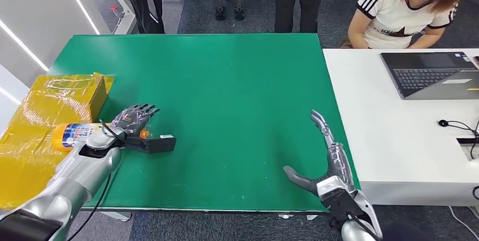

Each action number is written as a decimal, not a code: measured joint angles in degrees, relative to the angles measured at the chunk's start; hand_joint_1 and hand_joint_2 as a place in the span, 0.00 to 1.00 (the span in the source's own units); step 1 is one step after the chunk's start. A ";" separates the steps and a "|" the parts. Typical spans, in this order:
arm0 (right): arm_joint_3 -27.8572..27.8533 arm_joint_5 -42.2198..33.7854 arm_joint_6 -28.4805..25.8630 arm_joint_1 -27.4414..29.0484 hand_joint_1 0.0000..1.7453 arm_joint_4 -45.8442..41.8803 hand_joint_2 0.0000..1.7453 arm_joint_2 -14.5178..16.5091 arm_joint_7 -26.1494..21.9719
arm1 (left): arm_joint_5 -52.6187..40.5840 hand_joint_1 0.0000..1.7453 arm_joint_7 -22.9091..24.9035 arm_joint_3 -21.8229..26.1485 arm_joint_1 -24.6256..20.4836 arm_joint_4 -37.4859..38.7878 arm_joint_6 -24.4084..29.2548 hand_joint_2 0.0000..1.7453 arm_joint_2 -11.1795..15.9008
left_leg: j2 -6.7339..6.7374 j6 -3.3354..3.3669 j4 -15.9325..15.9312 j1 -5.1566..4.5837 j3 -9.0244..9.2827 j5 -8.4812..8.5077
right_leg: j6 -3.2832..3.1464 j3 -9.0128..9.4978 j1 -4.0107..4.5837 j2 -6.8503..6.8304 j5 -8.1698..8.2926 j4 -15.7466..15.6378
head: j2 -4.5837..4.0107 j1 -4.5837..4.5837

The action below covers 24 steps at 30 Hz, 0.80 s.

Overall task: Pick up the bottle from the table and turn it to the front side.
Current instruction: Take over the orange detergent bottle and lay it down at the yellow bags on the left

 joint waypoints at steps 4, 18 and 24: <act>-0.44 -1.37 -0.43 0.77 0.00 -0.36 1.00 -0.69 0.07 | 5.54 0.00 -3.10 0.22 0.65 -1.04 2.15 1.00 -1.02 | -0.02 0.00 0.01 0.00 -0.01 0.00 | 0.00 0.01 0.00 -0.03 0.00 0.00 | 0.00 0.01; -0.82 -1.61 -0.84 2.33 0.00 -1.43 1.00 -1.39 0.16 | 11.75 0.00 -4.94 2.23 3.58 -6.61 8.71 1.00 -3.01 | 0.00 -0.03 0.00 0.01 0.00 -0.02 | 0.00 0.00 0.00 0.00 0.00 0.00 | 0.00 0.01; -0.80 -2.32 -1.24 2.70 0.00 -1.87 1.00 -1.39 0.87 | 30.53 0.00 -13.54 6.75 9.40 -15.61 24.72 1.00 -5.77 | -0.01 -0.03 0.00 -0.01 -0.02 -0.07 | 0.01 0.01 -0.01 0.00 -0.01 -0.02 | 0.00 0.01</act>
